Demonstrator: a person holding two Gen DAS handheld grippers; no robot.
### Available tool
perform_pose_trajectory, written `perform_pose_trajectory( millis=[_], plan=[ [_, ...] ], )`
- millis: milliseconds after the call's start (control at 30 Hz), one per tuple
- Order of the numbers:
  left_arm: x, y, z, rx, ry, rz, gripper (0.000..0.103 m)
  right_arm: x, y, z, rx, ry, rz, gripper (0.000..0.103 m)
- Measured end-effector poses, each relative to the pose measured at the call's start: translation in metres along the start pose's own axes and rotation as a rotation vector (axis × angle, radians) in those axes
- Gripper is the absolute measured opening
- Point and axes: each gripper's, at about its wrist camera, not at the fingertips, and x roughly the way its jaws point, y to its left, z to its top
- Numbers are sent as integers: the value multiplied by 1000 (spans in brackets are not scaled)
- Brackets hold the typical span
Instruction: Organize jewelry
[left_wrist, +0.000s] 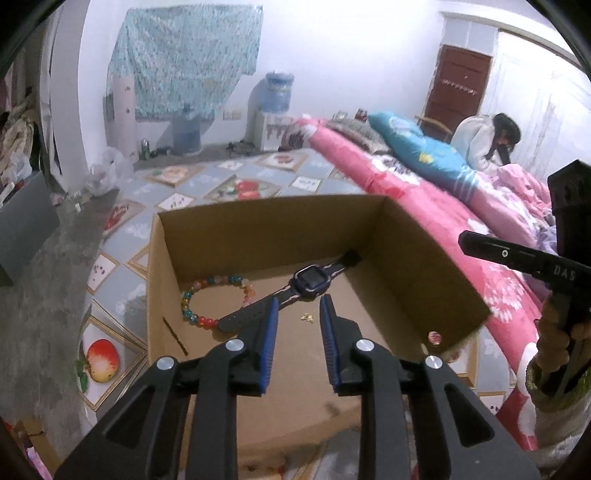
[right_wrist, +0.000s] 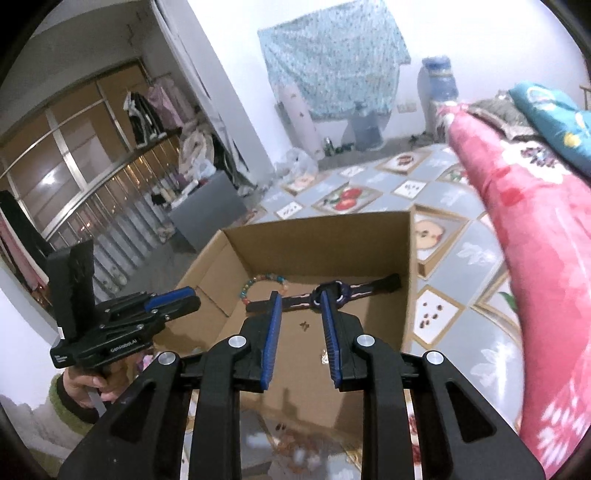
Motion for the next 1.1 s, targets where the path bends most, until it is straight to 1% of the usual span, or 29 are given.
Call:
perform_pose_trajectory(
  millis=[133,267,400,467,567,633,700,800,867,933,1000,1100],
  plan=[
    [-27,-15,-17,46,-44,-43,27,-30,2,-18,-28,-30,-7,23],
    [-45,-35,-42,109,-34,-110,31,-46,4,-40,-42,-22,-15,24],
    [-50,-55,-70,145,26,-216,34,-46,3,-64,-30,20,-6,24],
    [-45,-65,-82,160,59,-246,34,-40,2,-77,-12,58,11,24],
    [-25,-78,-101,172,120,-262,34,-24,2,-96,2,129,4,24],
    [-12,-83,-110,175,147,-253,34,-9,2,-110,21,184,17,25],
    [4,-87,-118,189,184,-238,34,2,4,-122,24,225,13,23],
    [24,-95,-127,224,226,-191,33,13,7,-136,24,268,8,21],
    [35,-98,-129,248,249,-159,30,18,10,-141,12,283,-1,21],
    [43,-101,-132,271,268,-130,22,19,14,-144,-10,285,-13,20],
    [51,-104,-135,291,292,-109,16,19,17,-145,-48,283,-23,21],
    [52,-112,-137,334,272,-89,14,21,26,-144,-133,275,-37,21]
  ],
)
